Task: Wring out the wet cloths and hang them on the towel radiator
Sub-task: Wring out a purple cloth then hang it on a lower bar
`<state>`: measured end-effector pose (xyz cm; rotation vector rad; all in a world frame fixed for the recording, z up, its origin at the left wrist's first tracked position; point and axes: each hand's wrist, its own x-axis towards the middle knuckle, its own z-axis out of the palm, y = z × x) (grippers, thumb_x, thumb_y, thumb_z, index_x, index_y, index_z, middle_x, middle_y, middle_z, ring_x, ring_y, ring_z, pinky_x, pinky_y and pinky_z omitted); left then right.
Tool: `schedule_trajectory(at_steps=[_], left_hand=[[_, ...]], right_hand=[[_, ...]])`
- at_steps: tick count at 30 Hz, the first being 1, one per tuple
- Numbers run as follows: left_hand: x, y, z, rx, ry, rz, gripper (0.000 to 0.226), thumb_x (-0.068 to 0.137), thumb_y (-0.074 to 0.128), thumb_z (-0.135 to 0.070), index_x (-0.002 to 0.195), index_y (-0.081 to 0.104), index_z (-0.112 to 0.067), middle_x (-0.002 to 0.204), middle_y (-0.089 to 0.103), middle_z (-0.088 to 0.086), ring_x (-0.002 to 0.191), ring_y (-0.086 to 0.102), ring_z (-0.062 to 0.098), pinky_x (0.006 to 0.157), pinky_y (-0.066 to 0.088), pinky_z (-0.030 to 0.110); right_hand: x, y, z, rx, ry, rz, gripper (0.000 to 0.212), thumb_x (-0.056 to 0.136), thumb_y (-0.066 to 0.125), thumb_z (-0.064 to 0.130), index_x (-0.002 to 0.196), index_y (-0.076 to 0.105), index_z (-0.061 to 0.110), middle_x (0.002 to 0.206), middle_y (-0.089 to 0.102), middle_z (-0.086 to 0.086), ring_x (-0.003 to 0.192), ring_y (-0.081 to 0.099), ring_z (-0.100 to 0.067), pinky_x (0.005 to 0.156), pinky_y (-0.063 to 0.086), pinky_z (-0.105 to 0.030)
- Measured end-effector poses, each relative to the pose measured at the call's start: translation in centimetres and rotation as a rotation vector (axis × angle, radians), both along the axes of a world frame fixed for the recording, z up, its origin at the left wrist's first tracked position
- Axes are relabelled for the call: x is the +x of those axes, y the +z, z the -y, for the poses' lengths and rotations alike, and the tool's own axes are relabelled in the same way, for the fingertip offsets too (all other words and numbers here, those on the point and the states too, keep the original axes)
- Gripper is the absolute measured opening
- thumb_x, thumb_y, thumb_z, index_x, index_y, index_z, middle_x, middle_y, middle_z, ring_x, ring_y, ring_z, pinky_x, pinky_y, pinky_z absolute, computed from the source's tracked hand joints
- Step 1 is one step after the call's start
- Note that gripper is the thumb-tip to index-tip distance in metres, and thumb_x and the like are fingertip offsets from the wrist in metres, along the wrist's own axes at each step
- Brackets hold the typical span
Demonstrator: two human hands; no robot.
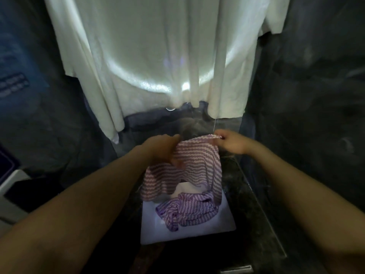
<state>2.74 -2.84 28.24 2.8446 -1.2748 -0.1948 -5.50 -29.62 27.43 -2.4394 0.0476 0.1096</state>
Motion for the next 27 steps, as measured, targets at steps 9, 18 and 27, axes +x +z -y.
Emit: schedule_trajectory(at_steps=[9, 18, 27], left_hand=[[0.3, 1.1, 1.8, -0.045, 0.066, 0.109, 0.027, 0.095, 0.050, -0.045, 0.111, 0.063, -0.026, 0.112, 0.066, 0.008, 0.098, 0.065, 0.030, 0.077, 0.048, 0.037], [1.2, 4.2, 2.6, -0.331, 0.136, 0.051, 0.038, 0.079, 0.036, -0.045, 0.107, 0.058, -0.033, 0.110, 0.070, 0.006, 0.096, 0.067, 0.030, 0.083, 0.055, 0.047], [1.5, 2.0, 0.5, -0.420, 0.199, -0.076, 0.028, 0.085, 0.052, -0.034, 0.108, 0.065, -0.026, 0.110, 0.071, 0.006, 0.099, 0.066, 0.028, 0.087, 0.054, 0.046]], right_hand=[[-0.3, -1.7, -2.1, 0.261, -0.088, -0.033, 0.027, 0.093, 0.055, 0.055, 0.109, 0.048, 0.036, 0.105, 0.064, 0.003, 0.095, 0.064, -0.013, 0.078, 0.050, -0.034], [1.5, -1.6, -5.3, -0.126, 0.138, -0.143, 0.052, 0.092, 0.064, 0.046, 0.133, 0.060, 0.014, 0.130, 0.063, -0.008, 0.116, 0.061, -0.025, 0.104, 0.043, -0.033], [1.4, -1.0, -5.1, -0.081, 0.155, -0.309, 0.037, 0.090, 0.059, 0.038, 0.120, 0.066, 0.017, 0.116, 0.069, -0.003, 0.096, 0.065, -0.014, 0.094, 0.047, -0.029]])
